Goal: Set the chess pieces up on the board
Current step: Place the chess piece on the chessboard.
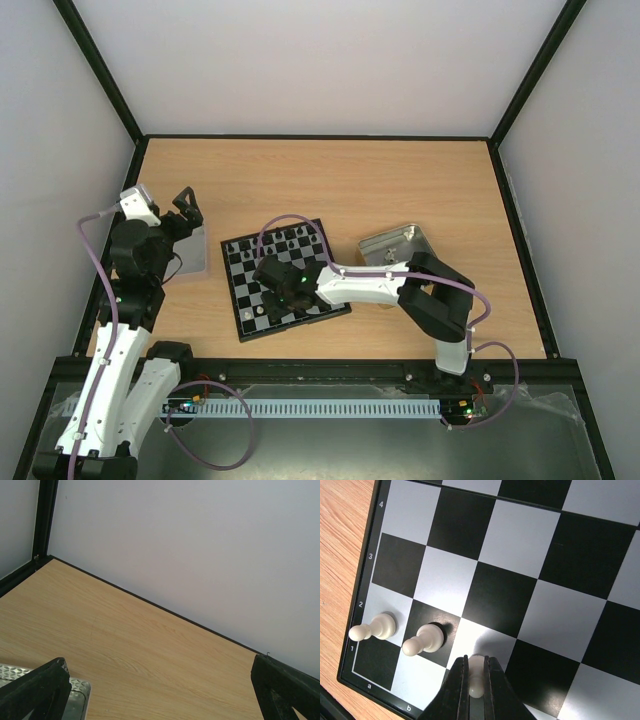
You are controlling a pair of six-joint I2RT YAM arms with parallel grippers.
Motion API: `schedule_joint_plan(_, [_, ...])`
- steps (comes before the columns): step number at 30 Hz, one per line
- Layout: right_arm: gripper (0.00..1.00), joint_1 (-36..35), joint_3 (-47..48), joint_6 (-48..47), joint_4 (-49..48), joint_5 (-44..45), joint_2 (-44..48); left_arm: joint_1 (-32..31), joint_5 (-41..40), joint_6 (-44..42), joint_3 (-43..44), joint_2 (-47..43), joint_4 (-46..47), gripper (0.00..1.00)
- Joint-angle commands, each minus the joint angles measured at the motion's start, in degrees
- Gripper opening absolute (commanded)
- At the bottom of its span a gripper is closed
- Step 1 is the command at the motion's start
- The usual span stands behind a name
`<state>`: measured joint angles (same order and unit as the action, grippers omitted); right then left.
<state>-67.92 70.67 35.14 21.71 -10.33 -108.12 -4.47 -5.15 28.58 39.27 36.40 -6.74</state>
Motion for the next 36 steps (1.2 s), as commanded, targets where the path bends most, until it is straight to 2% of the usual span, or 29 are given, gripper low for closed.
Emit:
schedule_joint_plan(1, [0.03, -0.63, 1.09, -0.24, 0.01, -0.27, -1.59, 0.30, -0.47, -0.19, -0.42, -0.56, 1.61, 1.00])
schedule_joint_plan(5, [0.06, -0.63, 1.09, 0.40, -0.35, -0.06, -2.26, 0.25, -0.56, -0.23, -0.42, -0.59, 1.48, 1.00])
schedule_joint_plan(14, [0.17, -0.63, 1.38, 0.75, -0.97, -0.02, -1.79, 0.25, -0.47, -0.20, -0.39, -0.52, 1.56, 1.00])
schedule_joint_plan(23, [0.26, -0.38, 1.86, 3.40, -1.67, -0.47, 4.53, 0.25, -0.30, -0.13, -0.42, -0.46, 1.47, 1.00])
schedule_joint_plan(30, [0.26, 2.40, -0.72, 7.55, -0.38, 10.83, 12.21, 0.16, -0.14, -0.10, -0.35, -0.46, 1.54, 1.00])
schedule_joint_plan(36, [0.26, 12.44, -8.95, 10.31, 2.31, 22.56, 23.61, 0.08, -0.09, -0.11, -0.40, -0.46, 1.56, 1.00])
